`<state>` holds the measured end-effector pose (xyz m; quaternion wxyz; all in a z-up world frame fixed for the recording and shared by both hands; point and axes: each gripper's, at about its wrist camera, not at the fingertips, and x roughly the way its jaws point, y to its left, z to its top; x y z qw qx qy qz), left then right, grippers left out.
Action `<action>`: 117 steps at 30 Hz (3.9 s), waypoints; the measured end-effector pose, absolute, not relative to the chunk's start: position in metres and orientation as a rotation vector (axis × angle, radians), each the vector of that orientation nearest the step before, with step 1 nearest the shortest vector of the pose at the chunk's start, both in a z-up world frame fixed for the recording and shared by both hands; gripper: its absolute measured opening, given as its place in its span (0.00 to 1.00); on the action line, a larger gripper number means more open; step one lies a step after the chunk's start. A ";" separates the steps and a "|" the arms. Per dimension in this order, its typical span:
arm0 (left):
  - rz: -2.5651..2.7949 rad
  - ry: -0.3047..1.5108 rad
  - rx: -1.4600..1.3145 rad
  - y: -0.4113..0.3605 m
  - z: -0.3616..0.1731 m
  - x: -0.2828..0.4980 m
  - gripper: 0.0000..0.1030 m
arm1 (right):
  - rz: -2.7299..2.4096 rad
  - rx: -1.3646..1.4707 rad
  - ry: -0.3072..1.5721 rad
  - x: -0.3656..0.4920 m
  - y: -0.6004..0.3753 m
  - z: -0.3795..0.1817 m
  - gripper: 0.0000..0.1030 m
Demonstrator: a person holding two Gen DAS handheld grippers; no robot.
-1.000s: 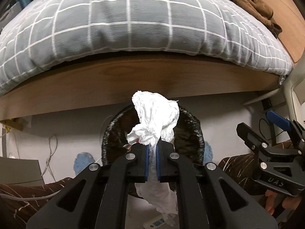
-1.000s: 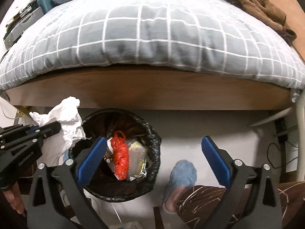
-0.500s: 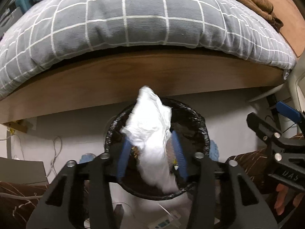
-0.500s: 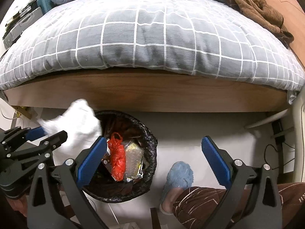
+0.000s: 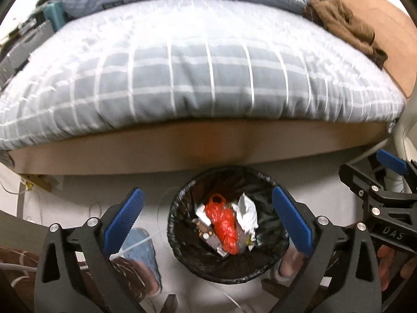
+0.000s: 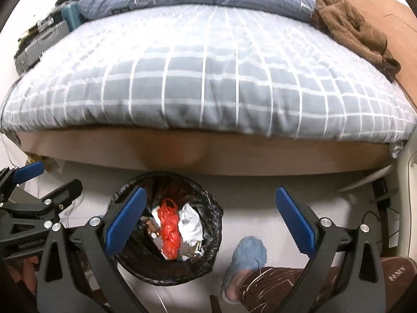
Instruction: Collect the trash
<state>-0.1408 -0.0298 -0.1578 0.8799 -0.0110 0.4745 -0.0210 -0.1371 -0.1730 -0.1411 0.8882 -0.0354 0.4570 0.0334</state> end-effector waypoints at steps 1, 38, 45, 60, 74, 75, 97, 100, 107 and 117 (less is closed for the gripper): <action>-0.039 0.978 -0.028 -0.029 -0.149 -0.141 0.94 | 0.070 -0.069 0.934 -0.139 -0.173 -0.131 0.93; -0.004 0.824 -0.048 -0.015 -0.031 -0.207 0.94 | 0.085 -0.050 0.751 -0.202 -0.170 -0.015 0.93; -0.005 0.823 -0.050 -0.014 -0.031 -0.206 0.94 | 0.085 -0.050 0.751 -0.202 -0.171 -0.015 0.93; -0.005 0.822 -0.053 -0.014 -0.032 -0.204 0.94 | 0.086 -0.049 0.752 -0.201 -0.170 -0.015 0.93; 0.002 0.809 -0.042 -0.018 -0.030 -0.204 0.94 | 0.082 -0.045 0.752 -0.200 -0.170 -0.015 0.93; 0.002 0.809 -0.034 -0.018 -0.030 -0.205 0.94 | 0.082 -0.044 0.752 -0.200 -0.170 -0.015 0.93; 0.009 0.824 -0.039 -0.019 -0.031 -0.204 0.94 | 0.083 -0.042 0.751 -0.201 -0.169 -0.017 0.93; 0.006 0.826 -0.045 -0.018 -0.031 -0.204 0.94 | 0.082 -0.041 0.751 -0.201 -0.169 -0.017 0.93; 0.017 0.820 -0.040 -0.017 -0.032 -0.205 0.94 | 0.079 -0.038 0.751 -0.202 -0.168 -0.017 0.93; -0.009 0.834 -0.043 -0.019 -0.034 -0.204 0.94 | 0.081 -0.034 0.749 -0.202 -0.168 -0.017 0.93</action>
